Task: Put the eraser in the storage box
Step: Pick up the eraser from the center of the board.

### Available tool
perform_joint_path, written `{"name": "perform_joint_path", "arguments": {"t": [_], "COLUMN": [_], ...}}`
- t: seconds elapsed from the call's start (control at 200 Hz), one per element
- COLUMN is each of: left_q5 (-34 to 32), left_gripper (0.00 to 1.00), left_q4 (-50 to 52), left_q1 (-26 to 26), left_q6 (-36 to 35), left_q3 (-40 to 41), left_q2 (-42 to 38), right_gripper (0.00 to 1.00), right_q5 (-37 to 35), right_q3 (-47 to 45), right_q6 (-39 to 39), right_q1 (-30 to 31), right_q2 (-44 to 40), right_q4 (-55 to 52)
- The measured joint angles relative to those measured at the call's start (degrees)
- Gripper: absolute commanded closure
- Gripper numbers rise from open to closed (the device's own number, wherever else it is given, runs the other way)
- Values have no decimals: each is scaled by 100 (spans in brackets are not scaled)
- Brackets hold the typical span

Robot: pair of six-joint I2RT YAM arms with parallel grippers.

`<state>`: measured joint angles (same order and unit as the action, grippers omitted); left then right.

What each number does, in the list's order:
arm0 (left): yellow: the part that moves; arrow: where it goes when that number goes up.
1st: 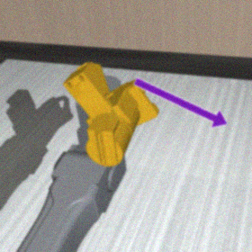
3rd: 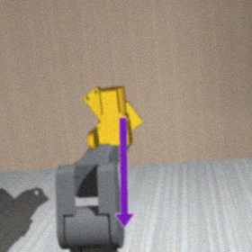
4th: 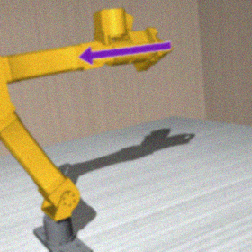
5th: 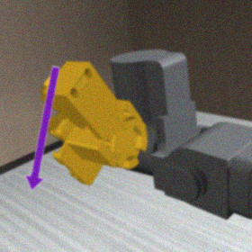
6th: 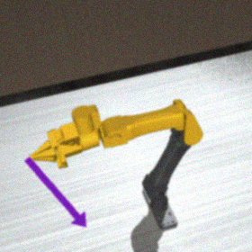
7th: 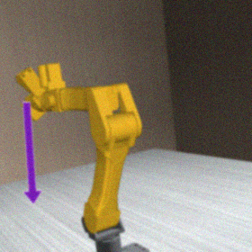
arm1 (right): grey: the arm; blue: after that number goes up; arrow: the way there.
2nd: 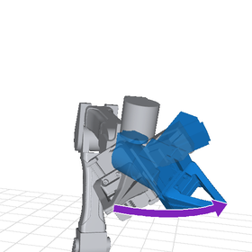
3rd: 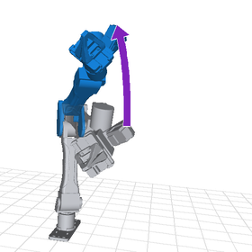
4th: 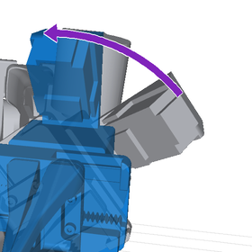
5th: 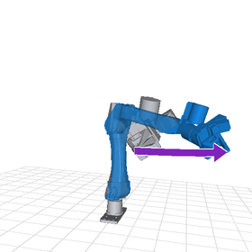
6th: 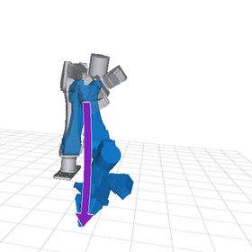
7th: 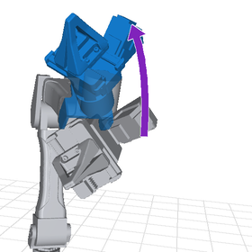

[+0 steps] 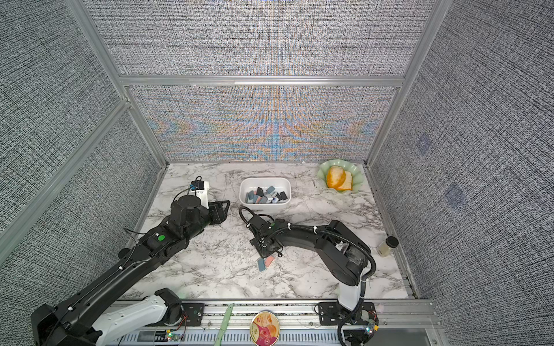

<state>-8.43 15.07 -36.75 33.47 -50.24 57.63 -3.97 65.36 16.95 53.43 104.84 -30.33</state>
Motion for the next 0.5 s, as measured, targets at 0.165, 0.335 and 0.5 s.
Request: {"name": "perform_joint_path", "arguments": {"t": [0.165, 0.335, 0.5], "left_q5": [-20, -44, -61], "left_gripper": [44, 44, 44], "left_q4": [0, 0, 0], "left_q1": [0, 0, 0], "left_q6": [0, -2, -4], "left_q3": [20, 76, 101], "left_q2": [-11, -52, -61], "right_gripper": [77, 78, 77], "right_q5": [2, 42, 133], "right_q3": [103, 304, 754], "right_q6": [-24, -129, -321], "right_q1": [-103, -350, -704], "right_q2": [-24, -151, -267], "right_q4": [-146, -267, -463]}}
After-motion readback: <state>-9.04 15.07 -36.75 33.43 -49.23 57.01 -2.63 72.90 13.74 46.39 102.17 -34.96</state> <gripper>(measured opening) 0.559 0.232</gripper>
